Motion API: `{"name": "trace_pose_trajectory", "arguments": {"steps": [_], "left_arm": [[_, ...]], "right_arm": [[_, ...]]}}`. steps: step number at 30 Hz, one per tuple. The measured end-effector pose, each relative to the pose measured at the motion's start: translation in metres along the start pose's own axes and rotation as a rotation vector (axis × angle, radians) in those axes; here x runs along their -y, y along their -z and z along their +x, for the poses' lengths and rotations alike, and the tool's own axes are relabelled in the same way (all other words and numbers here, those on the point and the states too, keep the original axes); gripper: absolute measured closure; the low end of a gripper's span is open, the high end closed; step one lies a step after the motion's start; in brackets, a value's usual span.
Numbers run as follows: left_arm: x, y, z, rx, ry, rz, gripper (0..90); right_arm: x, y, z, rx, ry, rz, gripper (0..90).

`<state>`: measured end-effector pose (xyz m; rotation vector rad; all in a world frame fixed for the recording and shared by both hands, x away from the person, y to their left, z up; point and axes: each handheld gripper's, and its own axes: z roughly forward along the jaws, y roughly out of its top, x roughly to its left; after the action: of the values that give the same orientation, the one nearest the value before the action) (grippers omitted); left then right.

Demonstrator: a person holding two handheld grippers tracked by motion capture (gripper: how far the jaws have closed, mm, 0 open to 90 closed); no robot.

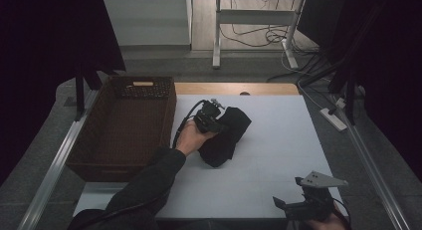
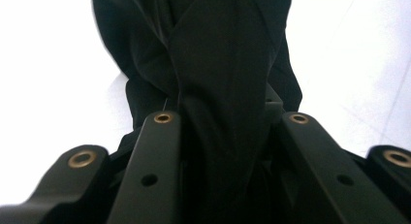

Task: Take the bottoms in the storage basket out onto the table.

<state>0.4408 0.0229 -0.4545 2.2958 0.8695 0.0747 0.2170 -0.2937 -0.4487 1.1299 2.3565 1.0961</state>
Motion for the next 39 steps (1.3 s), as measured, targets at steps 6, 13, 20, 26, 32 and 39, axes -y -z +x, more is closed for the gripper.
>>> {"name": "trace_pose_trajectory", "arguments": {"steps": [6,13,20,26,32,39], "left_arm": [[0.006,-0.013,0.000,-0.004,0.009,0.016,71.4],[0.013,-0.025,0.001,-0.013,0.016,0.039,70.4],[0.021,-0.035,0.004,-0.019,0.023,0.052,67.8],[0.026,-0.042,0.007,-0.031,0.015,0.055,63.7],[0.030,-0.046,0.012,-0.023,0.003,0.045,58.4],[0.029,-0.048,0.010,-0.039,-0.016,0.052,50.7]], "right_arm": [[0.000,0.001,-0.001,0.019,0.009,-0.014,0.8],[0.000,0.002,-0.001,0.018,0.018,-0.019,0.8],[0.001,0.002,-0.001,0.016,0.015,-0.024,0.8],[0.001,0.001,-0.001,0.015,0.020,-0.015,0.9],[0.001,0.001,-0.001,0.013,0.024,-0.008,0.9],[0.001,0.001,-0.002,0.001,0.010,-0.012,0.9]]}}
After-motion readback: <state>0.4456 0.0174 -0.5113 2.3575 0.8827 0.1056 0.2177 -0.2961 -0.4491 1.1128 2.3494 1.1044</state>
